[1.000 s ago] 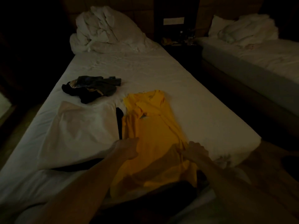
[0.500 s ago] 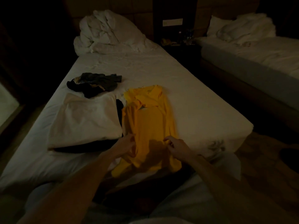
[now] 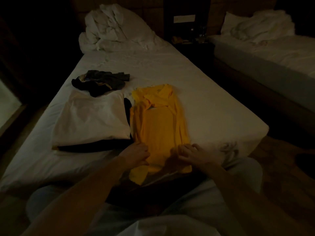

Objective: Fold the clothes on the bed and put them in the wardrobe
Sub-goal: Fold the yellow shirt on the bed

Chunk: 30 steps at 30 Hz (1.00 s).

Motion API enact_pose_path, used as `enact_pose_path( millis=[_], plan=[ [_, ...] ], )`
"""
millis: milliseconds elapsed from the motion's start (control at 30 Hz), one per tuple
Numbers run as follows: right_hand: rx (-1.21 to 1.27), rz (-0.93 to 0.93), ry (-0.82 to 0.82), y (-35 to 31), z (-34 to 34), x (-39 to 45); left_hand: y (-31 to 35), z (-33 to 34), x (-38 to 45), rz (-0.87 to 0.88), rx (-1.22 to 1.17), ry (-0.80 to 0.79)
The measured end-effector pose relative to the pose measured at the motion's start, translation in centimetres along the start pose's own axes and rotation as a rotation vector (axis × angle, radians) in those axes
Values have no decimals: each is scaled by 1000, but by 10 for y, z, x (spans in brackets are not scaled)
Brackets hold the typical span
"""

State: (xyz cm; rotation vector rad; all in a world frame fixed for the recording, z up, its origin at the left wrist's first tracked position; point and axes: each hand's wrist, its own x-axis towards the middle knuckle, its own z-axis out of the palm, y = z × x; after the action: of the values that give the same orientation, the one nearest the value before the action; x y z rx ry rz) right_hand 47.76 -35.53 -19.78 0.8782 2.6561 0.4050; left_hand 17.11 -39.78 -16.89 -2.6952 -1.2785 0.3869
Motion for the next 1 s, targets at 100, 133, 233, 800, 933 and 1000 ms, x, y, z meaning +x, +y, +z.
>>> enact_pose_path(
  millis=[100, 133, 233, 800, 933, 1000],
  plan=[
    [-245, -136, 22, 9, 6, 0, 1, 4, 4, 110, 5, 184],
    [-282, -160, 40, 11, 10, 0, 0, 6, 2, 154, 0, 196],
    [-384, -143, 20, 12, 11, 2, -6, 11, -2, 230, -6, 20],
    [145, 81, 295, -1, 11, 13, -7, 19, -2, 183, -41, 147],
    [342, 237, 463, 7, -13, 13, 3, -20, 5, -203, -444, 98],
    [561, 381, 609, 18, -32, 18, -1, -43, 10, -343, -712, 247]
  ],
)
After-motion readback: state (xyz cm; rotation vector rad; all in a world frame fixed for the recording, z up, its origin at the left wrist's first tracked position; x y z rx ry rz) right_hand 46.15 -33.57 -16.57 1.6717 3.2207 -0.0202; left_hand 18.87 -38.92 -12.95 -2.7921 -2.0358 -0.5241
